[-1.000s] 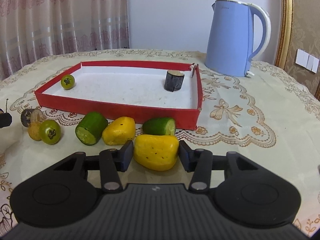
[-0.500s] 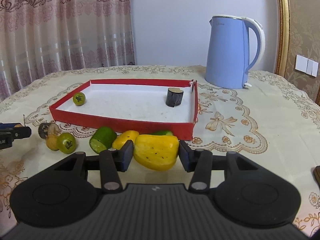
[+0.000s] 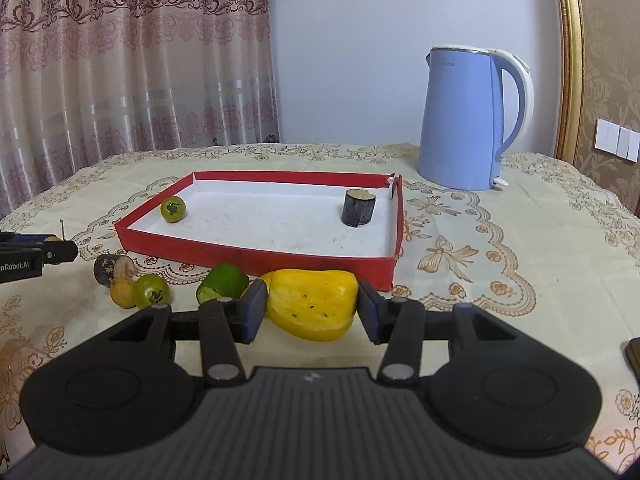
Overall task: Organize fruits
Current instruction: 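Lift the yellow pear with the left gripper while the right grasps the yellow pepper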
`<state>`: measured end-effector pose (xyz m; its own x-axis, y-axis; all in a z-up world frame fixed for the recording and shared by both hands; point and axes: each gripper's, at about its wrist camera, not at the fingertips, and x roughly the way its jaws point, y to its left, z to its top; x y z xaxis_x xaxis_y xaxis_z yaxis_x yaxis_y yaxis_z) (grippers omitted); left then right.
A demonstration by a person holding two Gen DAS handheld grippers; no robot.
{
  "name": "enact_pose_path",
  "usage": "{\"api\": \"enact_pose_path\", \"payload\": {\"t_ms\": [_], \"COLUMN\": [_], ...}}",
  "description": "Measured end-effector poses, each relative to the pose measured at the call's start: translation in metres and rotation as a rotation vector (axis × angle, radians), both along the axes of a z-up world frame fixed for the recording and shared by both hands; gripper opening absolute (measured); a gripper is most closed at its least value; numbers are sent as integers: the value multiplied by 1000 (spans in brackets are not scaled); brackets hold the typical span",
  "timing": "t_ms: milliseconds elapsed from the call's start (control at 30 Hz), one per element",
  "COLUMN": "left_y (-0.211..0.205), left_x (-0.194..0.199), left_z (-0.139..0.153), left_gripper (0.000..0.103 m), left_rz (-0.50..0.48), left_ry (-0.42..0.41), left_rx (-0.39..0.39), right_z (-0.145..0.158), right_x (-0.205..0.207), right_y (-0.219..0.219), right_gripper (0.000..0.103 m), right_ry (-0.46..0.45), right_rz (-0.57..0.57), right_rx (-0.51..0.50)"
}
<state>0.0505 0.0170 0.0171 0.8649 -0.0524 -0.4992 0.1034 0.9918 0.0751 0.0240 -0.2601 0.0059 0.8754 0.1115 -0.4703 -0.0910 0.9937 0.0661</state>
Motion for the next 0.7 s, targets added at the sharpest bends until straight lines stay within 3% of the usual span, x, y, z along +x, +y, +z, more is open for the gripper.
{"api": "enact_pose_path", "payload": {"t_ms": [700], "left_y": [-7], "left_x": [3], "left_z": [9], "left_gripper": [25], "left_rz": [-17], "left_ry": [-17], "left_rx": [24], "right_z": [-1], "right_x": [-4], "right_y": [0], "right_gripper": [46], "right_ry": [-4], "right_rz": [5], "right_rx": [2]}}
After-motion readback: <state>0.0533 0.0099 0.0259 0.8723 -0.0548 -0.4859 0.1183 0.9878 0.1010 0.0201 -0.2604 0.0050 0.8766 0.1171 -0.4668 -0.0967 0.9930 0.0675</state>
